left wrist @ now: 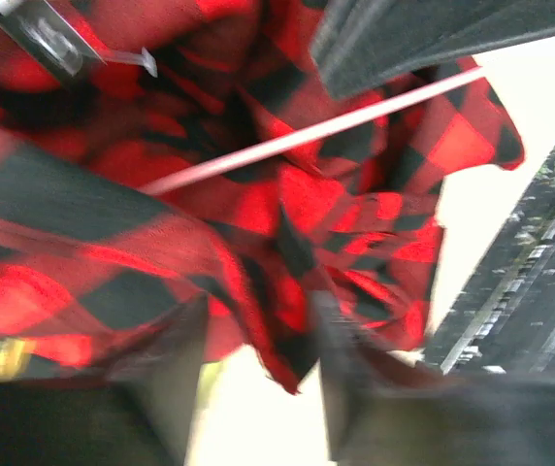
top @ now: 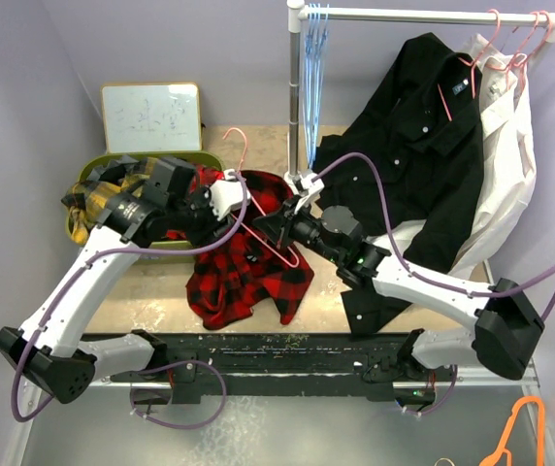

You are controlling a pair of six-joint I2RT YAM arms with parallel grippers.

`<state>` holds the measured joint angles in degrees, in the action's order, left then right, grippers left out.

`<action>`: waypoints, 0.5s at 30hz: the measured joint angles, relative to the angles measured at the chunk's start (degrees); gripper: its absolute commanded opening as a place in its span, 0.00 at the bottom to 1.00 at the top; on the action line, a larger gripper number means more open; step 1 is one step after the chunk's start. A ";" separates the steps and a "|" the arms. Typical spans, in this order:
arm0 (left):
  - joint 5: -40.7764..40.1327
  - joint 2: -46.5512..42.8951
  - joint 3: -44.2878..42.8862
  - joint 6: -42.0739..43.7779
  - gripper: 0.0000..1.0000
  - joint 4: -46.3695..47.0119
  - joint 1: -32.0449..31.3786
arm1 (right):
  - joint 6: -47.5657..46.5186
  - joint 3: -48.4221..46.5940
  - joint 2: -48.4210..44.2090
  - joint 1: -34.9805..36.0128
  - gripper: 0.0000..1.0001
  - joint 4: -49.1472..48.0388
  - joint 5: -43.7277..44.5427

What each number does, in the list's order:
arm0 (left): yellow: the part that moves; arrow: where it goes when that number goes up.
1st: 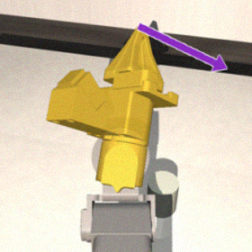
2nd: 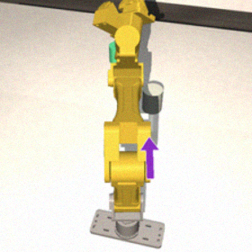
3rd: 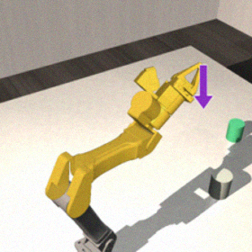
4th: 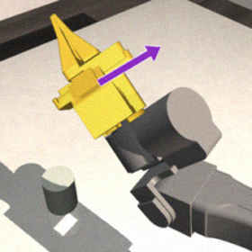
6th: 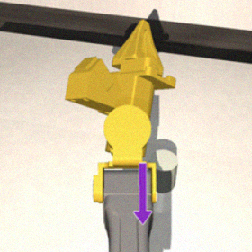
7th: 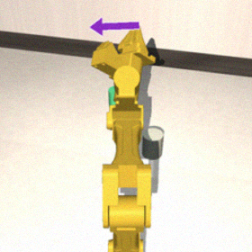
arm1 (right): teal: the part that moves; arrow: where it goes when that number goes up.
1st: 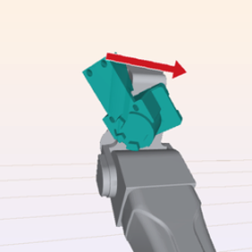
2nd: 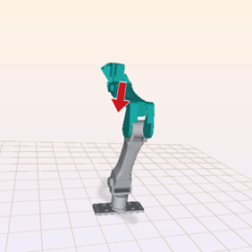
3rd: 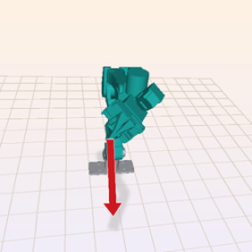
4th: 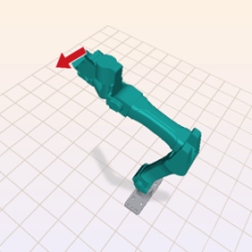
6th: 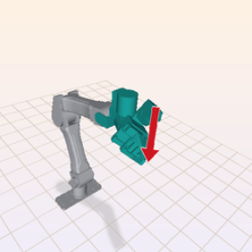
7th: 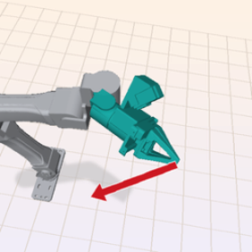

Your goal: Place the shirt on the hanger

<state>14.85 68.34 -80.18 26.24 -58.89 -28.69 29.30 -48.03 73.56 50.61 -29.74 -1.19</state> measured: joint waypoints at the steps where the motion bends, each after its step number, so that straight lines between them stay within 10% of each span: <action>1: -0.07 -0.09 1.51 0.44 0.98 0.09 0.15 | 0.11 0.35 0.57 -0.04 0.00 -0.68 0.04; 15: 11.17 1.66 -12.90 7.19 1.00 -1.81 13.20 | 0.74 2.40 7.76 -0.94 0.00 -8.46 -1.38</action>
<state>26.02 70.00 -93.08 33.43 -60.71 -15.49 30.04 -45.63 81.32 49.67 -38.20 -2.57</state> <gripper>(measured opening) 0.992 0.023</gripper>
